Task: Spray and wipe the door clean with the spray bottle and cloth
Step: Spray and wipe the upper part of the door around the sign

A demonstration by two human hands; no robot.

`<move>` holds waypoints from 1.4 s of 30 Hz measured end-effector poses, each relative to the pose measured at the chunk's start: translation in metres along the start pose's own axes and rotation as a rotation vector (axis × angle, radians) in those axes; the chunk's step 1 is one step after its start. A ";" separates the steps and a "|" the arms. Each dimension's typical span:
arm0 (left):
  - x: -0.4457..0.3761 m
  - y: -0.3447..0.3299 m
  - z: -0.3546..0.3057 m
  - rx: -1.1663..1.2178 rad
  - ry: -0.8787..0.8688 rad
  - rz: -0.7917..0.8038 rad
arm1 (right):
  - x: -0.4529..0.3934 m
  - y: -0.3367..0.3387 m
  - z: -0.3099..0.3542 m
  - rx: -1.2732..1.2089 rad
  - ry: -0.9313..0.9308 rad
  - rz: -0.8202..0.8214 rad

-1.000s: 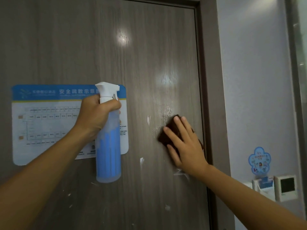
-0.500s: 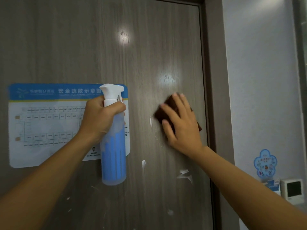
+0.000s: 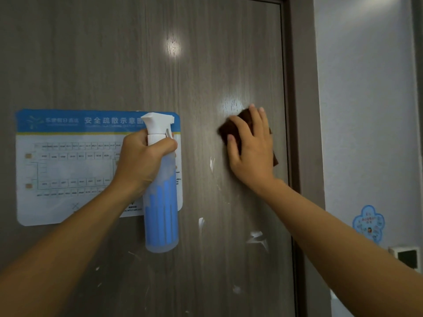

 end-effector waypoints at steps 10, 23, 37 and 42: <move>0.004 0.001 -0.002 -0.004 -0.021 -0.016 | 0.054 0.000 -0.020 0.119 0.750 0.382; 0.006 0.000 -0.004 -0.062 -0.035 -0.018 | 0.001 -0.013 0.036 -0.006 0.214 0.045; 0.003 0.001 0.003 -0.062 -0.042 -0.011 | -0.006 0.004 -0.003 0.037 0.263 0.104; 0.003 0.000 0.004 -0.084 -0.053 -0.027 | -0.017 -0.017 0.051 0.000 0.042 -0.020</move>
Point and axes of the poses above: each hand's wrist, its own x-axis away from the middle knuckle, its own y-axis out of the back of the hand, z = x × y, the point moved 4 cm from there along -x, towards the middle knuckle, and after that the axes turned 9 degrees about -y, right-handed, at the moved point
